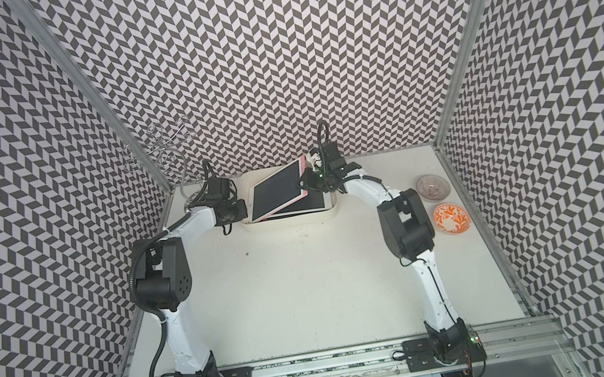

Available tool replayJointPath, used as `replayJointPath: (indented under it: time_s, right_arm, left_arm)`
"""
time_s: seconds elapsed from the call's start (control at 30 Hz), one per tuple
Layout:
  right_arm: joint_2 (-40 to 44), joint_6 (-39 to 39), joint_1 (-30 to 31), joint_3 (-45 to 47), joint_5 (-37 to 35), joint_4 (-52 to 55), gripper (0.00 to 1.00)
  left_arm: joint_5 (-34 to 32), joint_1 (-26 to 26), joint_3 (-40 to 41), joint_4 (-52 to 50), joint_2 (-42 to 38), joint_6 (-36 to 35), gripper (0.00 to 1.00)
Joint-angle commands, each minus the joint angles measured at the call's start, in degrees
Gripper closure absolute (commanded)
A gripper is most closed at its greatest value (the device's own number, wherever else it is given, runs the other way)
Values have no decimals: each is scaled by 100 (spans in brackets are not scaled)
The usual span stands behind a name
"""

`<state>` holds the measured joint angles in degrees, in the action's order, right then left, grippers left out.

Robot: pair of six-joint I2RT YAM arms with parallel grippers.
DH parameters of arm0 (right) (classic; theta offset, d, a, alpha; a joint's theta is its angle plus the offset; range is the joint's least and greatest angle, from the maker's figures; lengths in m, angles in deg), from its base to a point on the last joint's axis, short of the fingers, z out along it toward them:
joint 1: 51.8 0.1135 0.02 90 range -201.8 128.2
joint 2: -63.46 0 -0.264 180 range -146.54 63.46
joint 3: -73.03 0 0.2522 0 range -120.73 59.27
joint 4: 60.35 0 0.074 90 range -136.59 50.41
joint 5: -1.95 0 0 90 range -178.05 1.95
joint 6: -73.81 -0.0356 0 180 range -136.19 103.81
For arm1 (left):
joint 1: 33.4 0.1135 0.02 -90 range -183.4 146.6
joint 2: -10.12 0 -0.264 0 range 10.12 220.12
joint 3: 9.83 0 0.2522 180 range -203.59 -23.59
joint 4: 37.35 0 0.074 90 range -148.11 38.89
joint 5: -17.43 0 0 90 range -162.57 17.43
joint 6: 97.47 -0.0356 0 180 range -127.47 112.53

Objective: Take out the writing tablet from the storage box
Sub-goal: Pick up the writing tablet from the storage box.

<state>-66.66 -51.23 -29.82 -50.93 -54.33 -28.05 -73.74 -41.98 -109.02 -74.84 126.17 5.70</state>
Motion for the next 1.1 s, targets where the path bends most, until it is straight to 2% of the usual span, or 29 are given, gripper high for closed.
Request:
replayJointPath:
  time_s: [0.0, 0.1, 0.13, 0.43, 0.77, 1.07]
  right_arm:
    - [266, -64, -9, 115, -38, -402, 85]
    - [342, -137, -18, 244, -26, -463, 94]
    - [370, -163, -18, 288, -6, -499, 100]
    - [720, -441, -97, 673, 284, -944, 100]
    - [1231, -417, -243, 856, 341, -950, 100]
    - [1854, -371, -264, 1459, 392, -1095, 100]
  left_arm:
    - [410, -34, -158, -44, -81, 142, 100]
    - [444, -21, -116, 6, -97, 204, 100]
    - [446, -25, -99, 15, -104, 213, 100]
    - [459, -21, -62, 31, -135, 296, 100]
    - [545, -21, 3, 111, -195, 392, 100]
    - [617, -21, 34, 140, -300, 466, 100]
